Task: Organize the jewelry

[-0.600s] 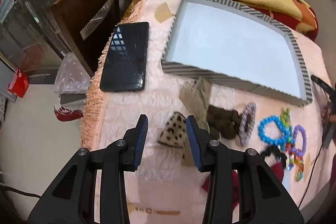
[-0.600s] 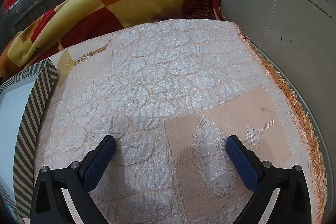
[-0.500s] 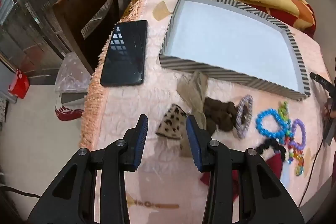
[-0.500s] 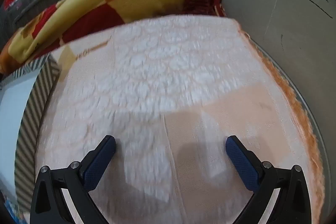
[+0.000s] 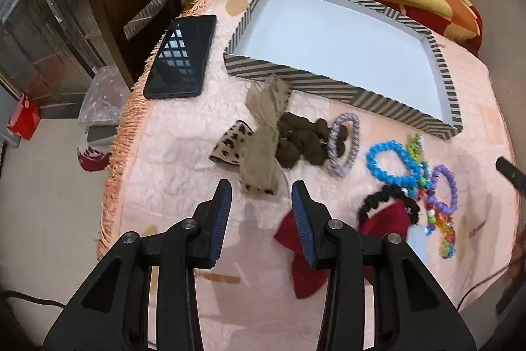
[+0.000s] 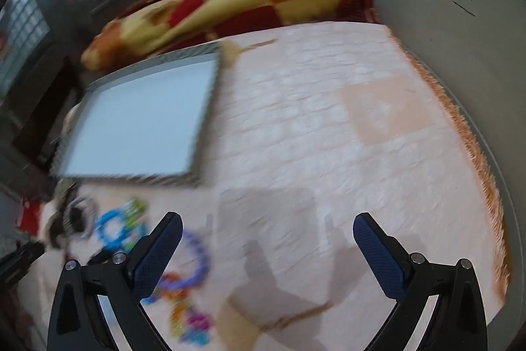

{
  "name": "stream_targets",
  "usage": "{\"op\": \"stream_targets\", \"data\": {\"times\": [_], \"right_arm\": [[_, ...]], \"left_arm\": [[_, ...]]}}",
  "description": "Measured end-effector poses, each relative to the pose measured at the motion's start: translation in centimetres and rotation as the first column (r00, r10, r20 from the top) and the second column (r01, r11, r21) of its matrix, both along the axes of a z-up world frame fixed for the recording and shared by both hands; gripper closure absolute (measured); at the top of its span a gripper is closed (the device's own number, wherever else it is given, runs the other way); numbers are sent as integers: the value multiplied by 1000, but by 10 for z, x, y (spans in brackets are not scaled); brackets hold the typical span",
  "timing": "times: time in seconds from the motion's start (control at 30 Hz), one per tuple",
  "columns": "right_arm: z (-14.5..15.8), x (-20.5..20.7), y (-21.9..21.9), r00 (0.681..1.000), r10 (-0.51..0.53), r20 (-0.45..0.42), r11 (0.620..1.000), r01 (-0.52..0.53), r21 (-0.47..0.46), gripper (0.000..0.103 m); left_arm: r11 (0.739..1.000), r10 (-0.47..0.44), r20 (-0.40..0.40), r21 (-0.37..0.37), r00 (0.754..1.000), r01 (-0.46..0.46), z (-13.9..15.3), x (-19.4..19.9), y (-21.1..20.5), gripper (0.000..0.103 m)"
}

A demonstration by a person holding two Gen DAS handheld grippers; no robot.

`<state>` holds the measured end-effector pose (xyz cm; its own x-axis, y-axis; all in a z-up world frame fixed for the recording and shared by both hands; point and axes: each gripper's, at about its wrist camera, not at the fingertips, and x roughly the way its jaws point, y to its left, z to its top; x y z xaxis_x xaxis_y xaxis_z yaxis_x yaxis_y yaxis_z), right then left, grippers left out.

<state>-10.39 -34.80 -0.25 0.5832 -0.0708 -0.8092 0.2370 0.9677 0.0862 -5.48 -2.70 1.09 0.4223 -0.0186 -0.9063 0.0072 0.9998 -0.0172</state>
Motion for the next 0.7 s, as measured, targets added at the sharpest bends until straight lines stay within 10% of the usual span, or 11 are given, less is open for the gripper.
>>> {"op": "stream_targets", "data": {"times": [0.7], "right_arm": [[26,2,87,995,92,35,995,-91,-43,0]], "left_arm": [[1000,-3,84,-10,996,4,31,-15,-20,66]]}}
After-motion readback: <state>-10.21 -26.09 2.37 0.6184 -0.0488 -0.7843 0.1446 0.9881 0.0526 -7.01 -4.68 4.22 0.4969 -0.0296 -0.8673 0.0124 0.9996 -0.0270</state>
